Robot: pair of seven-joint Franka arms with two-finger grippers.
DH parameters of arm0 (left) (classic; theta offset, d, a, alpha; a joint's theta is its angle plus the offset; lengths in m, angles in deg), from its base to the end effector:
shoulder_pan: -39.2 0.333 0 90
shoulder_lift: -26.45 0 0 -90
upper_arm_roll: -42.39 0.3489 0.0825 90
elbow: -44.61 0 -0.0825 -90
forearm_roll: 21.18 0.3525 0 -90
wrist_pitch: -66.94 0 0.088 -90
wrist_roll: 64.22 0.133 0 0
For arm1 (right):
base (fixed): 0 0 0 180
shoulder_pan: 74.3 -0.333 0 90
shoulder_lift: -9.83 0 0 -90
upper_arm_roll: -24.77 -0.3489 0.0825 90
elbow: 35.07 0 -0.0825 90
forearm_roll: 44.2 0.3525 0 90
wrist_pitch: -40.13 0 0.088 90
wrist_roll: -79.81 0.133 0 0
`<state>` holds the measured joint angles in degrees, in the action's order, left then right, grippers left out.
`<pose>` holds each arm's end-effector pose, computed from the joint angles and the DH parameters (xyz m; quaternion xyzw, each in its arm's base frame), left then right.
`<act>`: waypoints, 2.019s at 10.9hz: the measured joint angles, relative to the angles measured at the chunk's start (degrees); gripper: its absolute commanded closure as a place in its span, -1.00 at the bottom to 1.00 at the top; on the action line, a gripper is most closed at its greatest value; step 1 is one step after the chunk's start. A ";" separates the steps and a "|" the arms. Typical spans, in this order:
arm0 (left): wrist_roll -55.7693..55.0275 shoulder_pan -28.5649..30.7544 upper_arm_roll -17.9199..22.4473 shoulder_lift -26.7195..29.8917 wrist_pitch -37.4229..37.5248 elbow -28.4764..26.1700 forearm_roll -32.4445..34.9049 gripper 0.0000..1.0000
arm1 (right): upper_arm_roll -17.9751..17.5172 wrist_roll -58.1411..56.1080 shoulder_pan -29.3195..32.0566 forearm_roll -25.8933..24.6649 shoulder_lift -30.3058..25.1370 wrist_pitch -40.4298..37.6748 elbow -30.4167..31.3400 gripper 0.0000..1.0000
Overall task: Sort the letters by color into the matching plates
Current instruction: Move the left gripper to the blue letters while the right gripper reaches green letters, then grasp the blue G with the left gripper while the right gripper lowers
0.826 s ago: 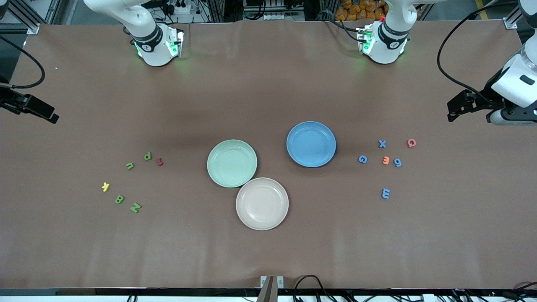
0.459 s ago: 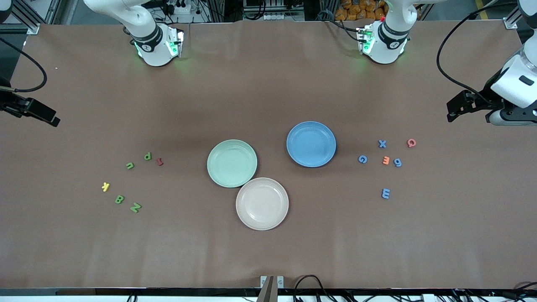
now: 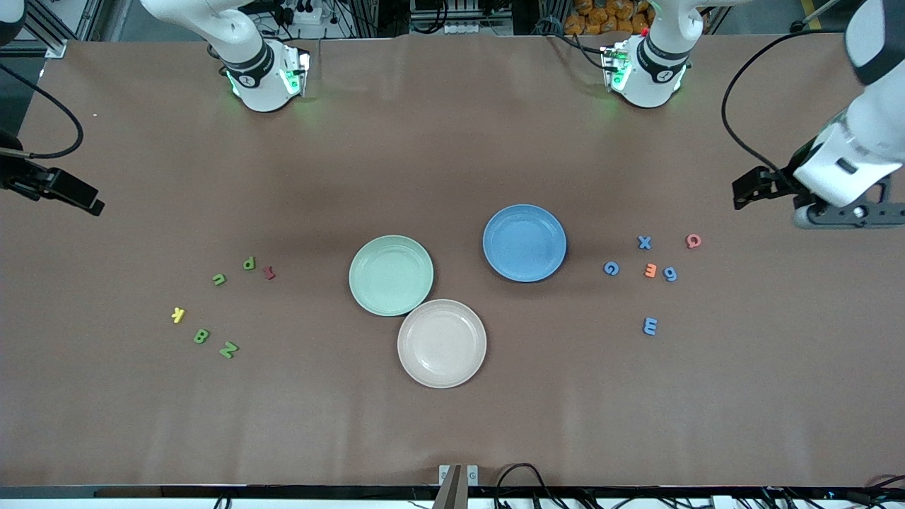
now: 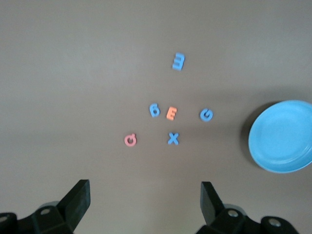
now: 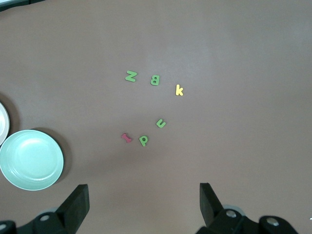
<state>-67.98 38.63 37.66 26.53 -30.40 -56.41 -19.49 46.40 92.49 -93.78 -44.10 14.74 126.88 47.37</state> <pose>0.5213 -0.0448 0.5579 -0.9993 0.0158 0.0302 0.0171 0.5451 -0.0098 0.6415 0.9916 -0.1284 -0.0008 0.0150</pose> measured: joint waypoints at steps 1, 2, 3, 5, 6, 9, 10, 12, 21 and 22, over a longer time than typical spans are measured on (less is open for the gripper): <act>0.02 -0.05 -0.32 -0.80 -1.20 -2.23 0.00 -1.00 | -0.01 0.00 -0.01 0.00 0.09 0.03 0.01 -1.00; 0.02 -0.08 -1.02 -1.73 -3.71 -4.36 0.00 -1.00 | -0.02 0.00 -0.01 0.01 0.13 1.23 0.54 -1.00; -0.04 -0.13 -1.85 -2.85 -6.95 -6.55 0.00 -1.00 | -0.01 0.00 -0.01 0.01 0.13 3.98 2.15 -1.00; -0.35 -0.24 -2.59 -5.20 -13.79 -10.44 0.00 -1.00 | 0.06 0.01 0.05 0.02 0.15 11.01 7.65 -1.00; -0.36 -0.25 -2.66 -6.00 -17.29 -12.43 0.00 -1.00 | 0.10 0.03 0.09 0.02 0.18 13.98 10.64 -1.00; -0.25 -0.50 -5.10 -7.36 -27.84 -19.18 -0.04 -1.00 | 0.31 0.17 0.50 0.05 0.22 21.68 18.16 -1.00; -0.24 -1.09 -6.44 -7.89 -29.76 -20.92 -0.04 -1.00 | 0.42 0.26 0.80 1.37 0.27 23.84 19.92 -1.00; -0.10 -2.28 -8.92 -9.65 -32.46 -23.11 0.66 -1.00 | 0.52 0.37 1.60 5.51 0.93 25.91 21.63 -1.00; 0.33 -3.47 -10.64 -22.54 -45.03 -25.60 12.85 -1.00 | 0.62 2.99 3.00 8.34 5.05 41.50 34.12 -1.00; 0.33 -3.38 -10.64 -23.51 -45.99 -25.36 12.87 -1.00 | 0.62 3.01 3.33 9.86 5.13 43.23 35.62 -1.00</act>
<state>-67.65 35.24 27.02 3.02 -76.39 -81.76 -6.62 47.02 95.49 -90.45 -34.24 19.87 170.11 82.99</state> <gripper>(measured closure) 0.000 0.000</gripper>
